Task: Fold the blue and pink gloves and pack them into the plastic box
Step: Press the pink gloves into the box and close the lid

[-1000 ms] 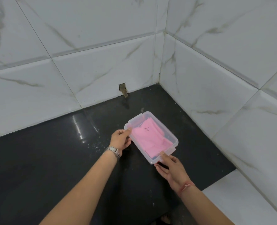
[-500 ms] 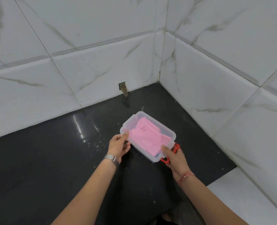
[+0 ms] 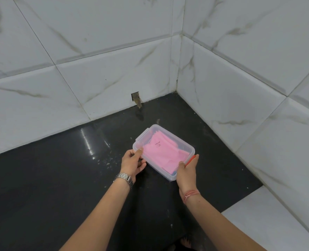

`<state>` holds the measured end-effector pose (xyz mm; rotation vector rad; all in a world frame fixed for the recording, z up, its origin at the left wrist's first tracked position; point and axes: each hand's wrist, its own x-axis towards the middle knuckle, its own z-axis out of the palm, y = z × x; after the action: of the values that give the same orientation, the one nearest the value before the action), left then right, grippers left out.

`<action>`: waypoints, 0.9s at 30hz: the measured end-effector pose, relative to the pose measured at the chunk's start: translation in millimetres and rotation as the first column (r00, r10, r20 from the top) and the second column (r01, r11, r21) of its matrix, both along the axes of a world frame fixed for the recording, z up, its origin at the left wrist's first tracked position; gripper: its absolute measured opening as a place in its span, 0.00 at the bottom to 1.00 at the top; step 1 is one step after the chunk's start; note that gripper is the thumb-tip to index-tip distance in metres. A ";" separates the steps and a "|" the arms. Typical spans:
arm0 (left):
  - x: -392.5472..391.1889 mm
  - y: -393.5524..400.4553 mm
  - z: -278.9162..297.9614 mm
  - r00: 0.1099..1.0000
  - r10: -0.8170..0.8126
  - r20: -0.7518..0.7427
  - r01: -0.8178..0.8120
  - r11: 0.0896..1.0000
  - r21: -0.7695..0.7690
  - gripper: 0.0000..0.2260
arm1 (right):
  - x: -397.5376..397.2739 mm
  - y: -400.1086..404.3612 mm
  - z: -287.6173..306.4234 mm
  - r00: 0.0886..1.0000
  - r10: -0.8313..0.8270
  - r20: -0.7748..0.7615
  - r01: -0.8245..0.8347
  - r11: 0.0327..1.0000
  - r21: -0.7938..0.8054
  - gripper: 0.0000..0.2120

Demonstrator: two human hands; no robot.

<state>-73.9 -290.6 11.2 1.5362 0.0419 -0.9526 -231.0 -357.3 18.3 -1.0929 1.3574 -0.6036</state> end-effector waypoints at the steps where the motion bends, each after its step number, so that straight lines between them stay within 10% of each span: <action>1: -0.1 0.7 0.6 1.000 0.001 -0.005 -0.001 1.000 0.005 0.09 | 1.5 -0.8 -0.5 1.000 0.012 -0.020 -0.013 1.000 -0.022 0.34; 7: -22.6 9.6 4.1 0.998 0.016 -0.061 -0.017 1.000 -0.015 0.13 | 0.6 -53.4 1.9 0.943 0.209 -0.257 -0.276 0.926 -0.259 0.30; 12: -65.6 15.4 0.5 0.986 -0.104 -0.129 0.105 0.994 0.002 0.10 | 2.6 -71.8 1.3 0.763 0.042 -0.645 -0.460 0.737 -0.495 0.28; 15: -59.3 23.0 -4.8 0.989 -0.053 -0.141 0.063 0.996 0.062 0.16 | -6.9 -48.6 -3.5 0.899 -0.028 -0.437 -0.217 0.838 -0.500 0.38; 20: -3.5 5.4 2.5 0.964 0.039 0.263 -0.056 0.997 0.060 0.18 | -12.6 -3.0 -5.3 0.995 -0.100 0.023 0.101 0.995 -0.021 0.43; 23: 30.1 -28.0 20.9 0.739 -0.316 0.595 0.204 0.947 0.249 0.22 | -6.8 7.0 -2.1 0.966 -0.131 0.223 0.112 0.989 0.096 0.40; 27: 53.0 -64.0 31.9 0.273 -0.705 0.655 0.412 0.701 0.582 0.19 | -0.4 -5.0 0.6 0.926 -0.226 0.301 0.184 0.970 0.161 0.27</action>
<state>-20.9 -354.6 43.1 2.2488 -1.2614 -0.5933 -231.4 -362.3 18.9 -0.7153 1.2164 -0.7968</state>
